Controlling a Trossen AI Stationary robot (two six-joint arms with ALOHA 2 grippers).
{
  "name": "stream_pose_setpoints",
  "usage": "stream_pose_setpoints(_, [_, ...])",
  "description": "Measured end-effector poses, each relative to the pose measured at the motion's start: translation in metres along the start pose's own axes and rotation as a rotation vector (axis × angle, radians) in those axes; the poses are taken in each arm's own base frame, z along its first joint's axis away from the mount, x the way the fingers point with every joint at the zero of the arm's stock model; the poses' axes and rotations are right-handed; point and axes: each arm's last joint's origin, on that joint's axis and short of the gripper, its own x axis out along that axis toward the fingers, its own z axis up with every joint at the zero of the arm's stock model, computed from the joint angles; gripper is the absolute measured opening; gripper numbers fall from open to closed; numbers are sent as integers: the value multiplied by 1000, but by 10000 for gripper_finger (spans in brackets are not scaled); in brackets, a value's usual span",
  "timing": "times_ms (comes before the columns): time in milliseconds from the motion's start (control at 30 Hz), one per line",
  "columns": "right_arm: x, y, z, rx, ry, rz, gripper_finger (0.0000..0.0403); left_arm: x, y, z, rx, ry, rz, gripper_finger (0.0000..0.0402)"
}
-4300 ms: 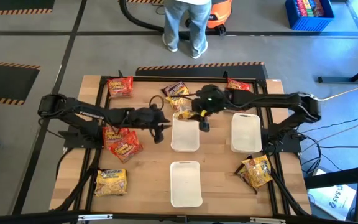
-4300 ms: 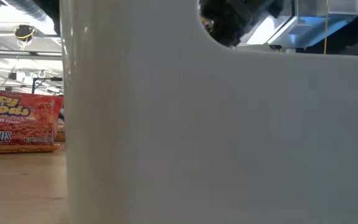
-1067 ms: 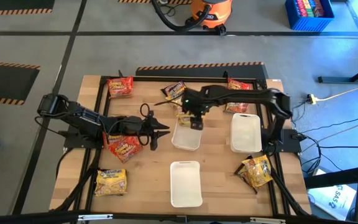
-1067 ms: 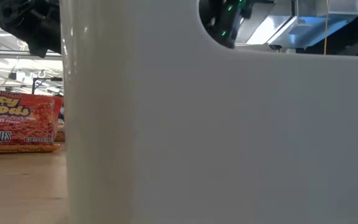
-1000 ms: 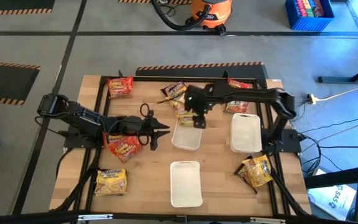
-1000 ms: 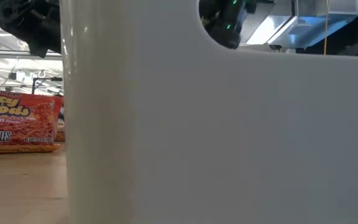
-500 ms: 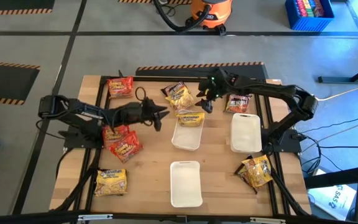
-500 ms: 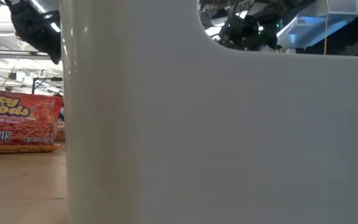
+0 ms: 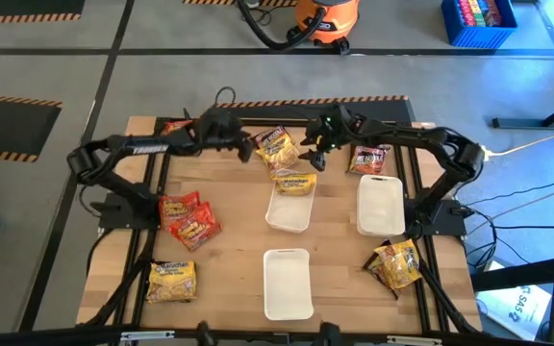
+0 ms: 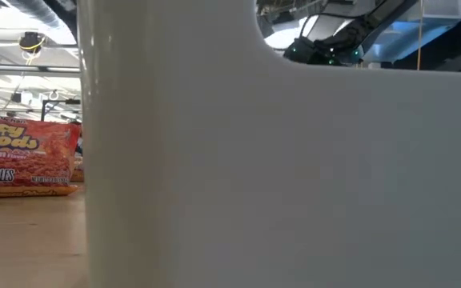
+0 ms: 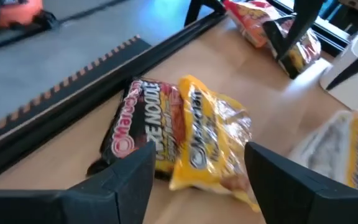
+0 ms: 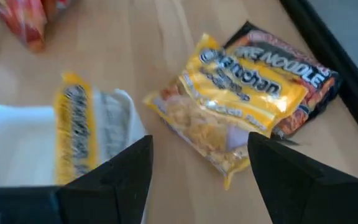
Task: Sort Maruchan noodles
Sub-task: Put the top yellow noodle pack in the top left white bin
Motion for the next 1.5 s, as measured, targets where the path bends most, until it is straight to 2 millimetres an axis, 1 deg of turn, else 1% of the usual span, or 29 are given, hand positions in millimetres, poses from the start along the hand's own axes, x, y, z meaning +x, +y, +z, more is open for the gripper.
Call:
stream_pose_setpoints(133, [4,-16,-5,29,-14,-30,241,30,16,17,-35,36,-63,239])
stream_pose_setpoints(267, [12,-28,-16,97,22,-34,241,64,36,29,-104,94,-155,238])
stream_pose_setpoints(367, [23,-33,-25,130,54,-23,241,87,52,33,-169,155,-206,238])
stream_pose_setpoints(433, [31,-35,-30,138,71,-15,241,101,61,31,-198,196,-218,238])
stream_pose_setpoints(533, [38,-36,-35,144,80,9,241,114,72,29,-236,252,-207,238])
stream_pose_setpoints(667, [42,-37,-39,148,91,32,241,122,75,24,-257,294,-223,238])
stream_pose_setpoints(867, [53,-40,-46,133,98,44,241,124,65,21,-254,323,-311,238])
stream_pose_setpoints(967, [57,-42,-49,135,104,38,241,125,61,20,-251,335,-310,238])
stream_pose_setpoints(1067, [57,-42,-47,127,91,29,241,125,60,19,-251,345,-302,238])
stream_pose_setpoints(1233, [57,-43,-48,127,98,14,241,124,59,18,-295,369,-362,237])
stream_pose_setpoints(1367, [57,-43,-47,125,95,9,241,124,52,12,-297,424,-358,237])
stream_pose_setpoints(1500, [57,-43,-46,118,82,5,241,125,43,11,-286,437,-390,237])
